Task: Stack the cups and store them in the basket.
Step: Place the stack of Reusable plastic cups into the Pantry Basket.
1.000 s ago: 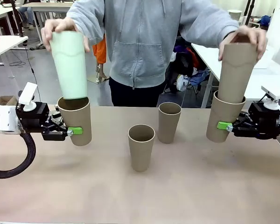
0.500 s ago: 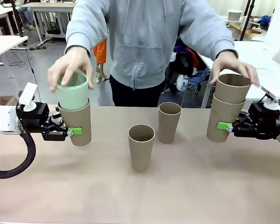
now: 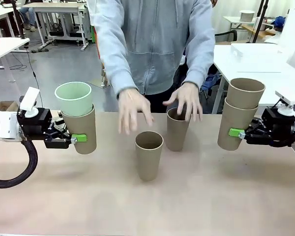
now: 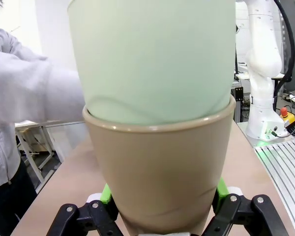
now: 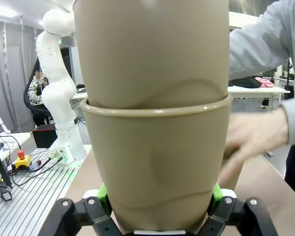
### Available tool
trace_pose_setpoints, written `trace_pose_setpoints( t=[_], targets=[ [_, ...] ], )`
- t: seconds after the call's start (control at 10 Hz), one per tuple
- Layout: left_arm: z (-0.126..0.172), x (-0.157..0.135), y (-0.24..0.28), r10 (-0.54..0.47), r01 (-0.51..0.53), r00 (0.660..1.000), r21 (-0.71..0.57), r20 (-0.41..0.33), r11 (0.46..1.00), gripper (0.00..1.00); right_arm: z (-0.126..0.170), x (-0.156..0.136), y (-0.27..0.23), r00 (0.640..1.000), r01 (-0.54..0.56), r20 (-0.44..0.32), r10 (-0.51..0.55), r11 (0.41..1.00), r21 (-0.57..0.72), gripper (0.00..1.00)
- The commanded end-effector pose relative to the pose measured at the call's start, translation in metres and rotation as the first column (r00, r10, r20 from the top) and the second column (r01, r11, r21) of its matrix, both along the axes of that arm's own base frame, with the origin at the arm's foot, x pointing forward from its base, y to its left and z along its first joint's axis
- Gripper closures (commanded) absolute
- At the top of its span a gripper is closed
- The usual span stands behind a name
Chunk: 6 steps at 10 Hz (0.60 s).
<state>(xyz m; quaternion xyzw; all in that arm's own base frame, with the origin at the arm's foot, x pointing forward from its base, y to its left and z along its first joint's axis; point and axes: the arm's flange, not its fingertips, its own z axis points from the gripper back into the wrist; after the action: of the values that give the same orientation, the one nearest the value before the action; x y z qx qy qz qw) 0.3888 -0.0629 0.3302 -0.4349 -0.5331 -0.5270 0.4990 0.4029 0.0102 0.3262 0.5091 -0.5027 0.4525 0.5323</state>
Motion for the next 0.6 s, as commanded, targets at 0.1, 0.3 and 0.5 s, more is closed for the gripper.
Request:
trace_pose_setpoints(
  t=[0.1,0.3,0.5],
  targets=[
    [0.0030,-0.0001,0.0001,-0.001,0.001,1.000,-0.002,0.012,1.000,0.15,0.0018,-0.0015,-0.0001,1.000,0.004,0.017,-0.004,1.000,-0.004,0.16],
    [0.0030,-0.0001,0.0001,-0.001,0.001,1.000,-0.002,0.012,1.000,0.15,0.0018,-0.0015,-0.0001,1.000,0.004,0.017,-0.004,1.000,-0.004,0.16],
    [0.0030,-0.0001,0.0001,-0.001,0.001,1.000,-0.002,0.012,1.000,0.15,0.0018,-0.0015,-0.0001,1.000,0.004,0.017,-0.004,1.000,-0.004,0.16]
  ],
)
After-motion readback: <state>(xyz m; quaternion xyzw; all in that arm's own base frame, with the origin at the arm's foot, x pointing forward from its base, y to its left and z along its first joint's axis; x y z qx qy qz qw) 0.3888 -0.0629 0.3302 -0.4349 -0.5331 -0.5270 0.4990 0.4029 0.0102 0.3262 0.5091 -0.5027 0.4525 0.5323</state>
